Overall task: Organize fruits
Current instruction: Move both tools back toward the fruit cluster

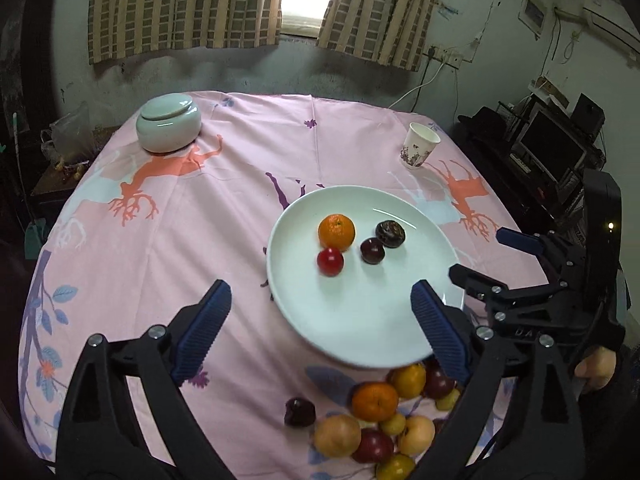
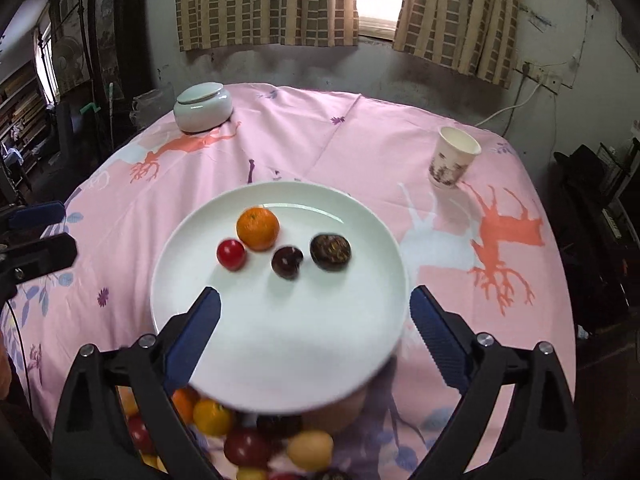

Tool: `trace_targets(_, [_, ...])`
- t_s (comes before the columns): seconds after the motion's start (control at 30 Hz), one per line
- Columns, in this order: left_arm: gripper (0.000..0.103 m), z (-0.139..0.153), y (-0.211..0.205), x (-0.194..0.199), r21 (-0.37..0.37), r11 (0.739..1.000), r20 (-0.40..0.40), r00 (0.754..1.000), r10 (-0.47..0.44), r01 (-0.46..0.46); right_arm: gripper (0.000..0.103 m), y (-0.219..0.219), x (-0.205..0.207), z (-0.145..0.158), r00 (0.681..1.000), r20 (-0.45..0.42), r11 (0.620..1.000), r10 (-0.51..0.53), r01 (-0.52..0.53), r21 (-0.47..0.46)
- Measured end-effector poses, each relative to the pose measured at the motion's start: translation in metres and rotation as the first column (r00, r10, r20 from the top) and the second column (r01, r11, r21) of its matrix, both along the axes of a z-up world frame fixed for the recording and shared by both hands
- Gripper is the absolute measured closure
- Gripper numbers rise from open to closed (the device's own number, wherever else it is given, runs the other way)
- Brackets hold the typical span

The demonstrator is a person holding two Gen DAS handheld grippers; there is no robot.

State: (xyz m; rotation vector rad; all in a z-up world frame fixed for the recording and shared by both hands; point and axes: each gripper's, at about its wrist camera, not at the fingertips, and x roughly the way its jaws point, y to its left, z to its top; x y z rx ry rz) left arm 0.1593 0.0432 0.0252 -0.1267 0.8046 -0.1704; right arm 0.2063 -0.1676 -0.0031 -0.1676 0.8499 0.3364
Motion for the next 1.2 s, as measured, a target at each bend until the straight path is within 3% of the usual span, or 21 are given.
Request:
trace_targets(0.17, [0.003, -0.034, 0.004, -0.066, -0.003, 1.0, 0.021, 1.0, 0.007, -0.007, 0.006, -0.041, -0.081, -0.03, 0.993, -0.048, 0.994, -0.105, 0.105, -0.006])
trace_targets(0.33, [0.003, -0.07, 0.0, -0.098, 0.045, 0.999, -0.016, 0.999, 0.032, -0.031, 0.006, -0.069, -0.14, -0.055, 0.957, 0.007, 0.957, -0.289, 0.288, 0.027])
trace_targets(0.43, [0.003, -0.078, -0.007, -0.103, 0.039, 0.999, -0.047, 0.999, -0.004, 0.005, 0.008, -0.068, -0.138, -0.065, 0.968, -0.038, 0.965, -0.249, 0.251, 0.078])
trace_targets(0.5, [0.003, -0.078, -0.01, -0.108, 0.039, 0.999, -0.047, 0.999, -0.015, 0.017, 0.028, -0.065, -0.13, -0.071, 0.969, -0.048, 0.967, -0.243, 0.245, 0.062])
trace_targets(0.6, [0.003, -0.076, -0.008, -0.114, 0.018, 1.0, -0.039, 0.999, -0.016, 0.017, 0.047, -0.066, -0.114, -0.083, 0.963, -0.078, 0.962, -0.259, 0.264, 0.071])
trace_targets(0.8, [0.003, -0.078, -0.002, -0.113, 0.003, 1.0, -0.05, 0.999, -0.008, 0.009, 0.047, -0.071, -0.097, -0.099, 0.952, -0.137, 0.953, -0.273, 0.287, 0.094])
trace_targets(0.87, [0.003, -0.08, -0.003, -0.112, 0.0, 1.0, -0.054, 0.998, -0.013, 0.013, 0.046, -0.076, -0.089, -0.11, 0.938, -0.201, 0.95, -0.283, 0.303, 0.075])
trace_targets(0.93, [0.003, -0.082, -0.004, -0.11, 0.005, 1.0, -0.059, 0.998, -0.022, 0.022, 0.048, -0.078, -0.092, -0.109, 0.939, -0.191, 0.948, -0.286, 0.307, 0.085])
trace_targets(1.0, [0.003, -0.084, -0.005, -0.108, 0.01, 1.0, -0.064, 0.998, -0.026, 0.027, 0.057, -0.078, -0.097, -0.106, 0.94, -0.176, 0.949, -0.292, 0.307, 0.068])
trace_targets(1.2, [0.003, -0.092, -0.001, -0.1, 0.02, 1.0, -0.108, 0.994, -0.011, 0.013, 0.057, -0.08, -0.122, -0.098, 0.943, -0.178, 0.951, -0.28, 0.298, 0.079])
